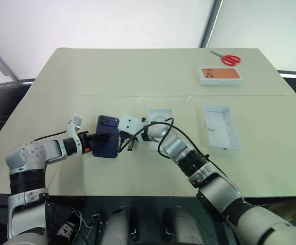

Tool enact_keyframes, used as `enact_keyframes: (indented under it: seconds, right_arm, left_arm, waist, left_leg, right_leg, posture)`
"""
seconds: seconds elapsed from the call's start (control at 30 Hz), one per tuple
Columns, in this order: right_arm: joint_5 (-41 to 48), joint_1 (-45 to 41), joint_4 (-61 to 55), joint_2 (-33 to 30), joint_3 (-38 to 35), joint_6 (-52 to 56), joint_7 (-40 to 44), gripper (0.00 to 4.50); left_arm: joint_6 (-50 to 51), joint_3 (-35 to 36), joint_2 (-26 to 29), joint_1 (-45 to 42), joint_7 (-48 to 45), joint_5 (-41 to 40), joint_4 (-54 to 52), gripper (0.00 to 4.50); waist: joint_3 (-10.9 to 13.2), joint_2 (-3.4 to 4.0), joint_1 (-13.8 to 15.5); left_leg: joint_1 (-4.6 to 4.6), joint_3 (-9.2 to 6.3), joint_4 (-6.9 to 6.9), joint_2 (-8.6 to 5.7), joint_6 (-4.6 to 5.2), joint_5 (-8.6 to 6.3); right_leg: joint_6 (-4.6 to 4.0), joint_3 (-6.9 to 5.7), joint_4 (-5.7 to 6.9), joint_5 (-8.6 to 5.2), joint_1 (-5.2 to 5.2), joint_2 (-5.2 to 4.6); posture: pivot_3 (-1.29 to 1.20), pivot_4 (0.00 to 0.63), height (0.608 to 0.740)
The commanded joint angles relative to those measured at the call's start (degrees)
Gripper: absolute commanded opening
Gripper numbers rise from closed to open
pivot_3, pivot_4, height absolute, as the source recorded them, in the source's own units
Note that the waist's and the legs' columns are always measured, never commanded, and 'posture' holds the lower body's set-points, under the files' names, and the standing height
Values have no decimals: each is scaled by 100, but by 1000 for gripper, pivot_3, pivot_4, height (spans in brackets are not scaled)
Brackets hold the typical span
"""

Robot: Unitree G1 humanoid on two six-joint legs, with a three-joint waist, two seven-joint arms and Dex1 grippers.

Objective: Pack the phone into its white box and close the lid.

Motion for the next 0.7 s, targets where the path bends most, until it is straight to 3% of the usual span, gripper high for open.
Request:
enact_keyframes:
  seconds: [0.03,0.1,0.2,0.43,0.6,0.7]
  right_arm:
    - [-17,2,-62,-2,-34,-56,-21,0]
    - [-27,14,-72,-12,-21,-75,-12,0]
    - [-62,31,-80,-30,10,-103,-15,0]
    - [54,13,-128,4,-115,-176,26,0]
    - [1106,73,-823,199,-901,381,425,0]
    - [2032,95,-1365,249,-1524,926,795,877]
  left_arm:
    - [289,-6,-94,159,166,-47,33,2079]
    - [262,88,-148,166,278,-48,58,1489]
    - [241,130,-186,182,406,-32,97,85]
    - [472,401,-286,197,399,-395,-33,14]
    - [423,869,-412,264,412,-708,-113,14]
    - [409,1140,-495,262,476,-880,-146,0]
  waist:
    - [0,0,-1]
    - [1,-1,-3]
    - [-5,-10,11]
    - [-4,-10,-5]
    - [9,-23,-9]
    - [18,-29,-7]
  left_leg:
    - [0,0,0,0,0,0]
    - [0,0,0,0,0,0]
    - [-2,-1,0,0,0,0]
    - [1,-1,-4,0,-1,0]
    - [-9,-1,-5,1,0,0]
    - [-11,-1,-5,3,0,1]
  right_leg:
    - [0,0,0,0,0,0]
    - [0,0,-1,0,-1,0]
    - [0,0,0,0,-1,-1]
    - [0,1,-1,0,-1,-1]
    - [0,0,-2,0,-11,0]
    - [-1,1,-2,1,-13,1]
  posture:
    - [0,150,738]
    - [0,150,738]
    - [0,150,738]
    - [0,150,738]
    - [0,150,738]
    - [0,150,738]
